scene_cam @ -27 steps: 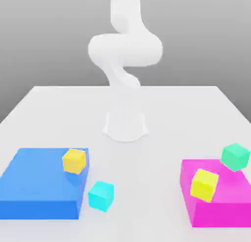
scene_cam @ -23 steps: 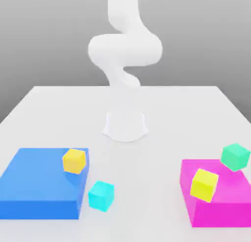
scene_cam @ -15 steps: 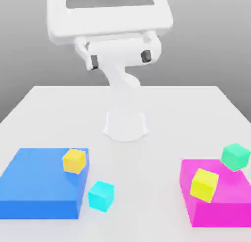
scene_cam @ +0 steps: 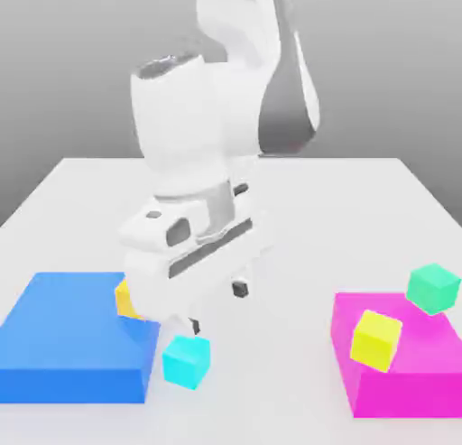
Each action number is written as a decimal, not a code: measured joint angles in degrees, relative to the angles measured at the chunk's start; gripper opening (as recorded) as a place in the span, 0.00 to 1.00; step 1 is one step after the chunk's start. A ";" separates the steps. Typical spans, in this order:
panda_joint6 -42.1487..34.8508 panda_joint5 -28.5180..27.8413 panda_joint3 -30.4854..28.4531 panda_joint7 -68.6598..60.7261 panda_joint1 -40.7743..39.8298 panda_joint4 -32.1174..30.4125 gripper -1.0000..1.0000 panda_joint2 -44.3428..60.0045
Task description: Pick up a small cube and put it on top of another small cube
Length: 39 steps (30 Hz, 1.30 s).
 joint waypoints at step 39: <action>9.69 -5.38 2.70 -9.45 -5.39 -3.43 0.00 9.74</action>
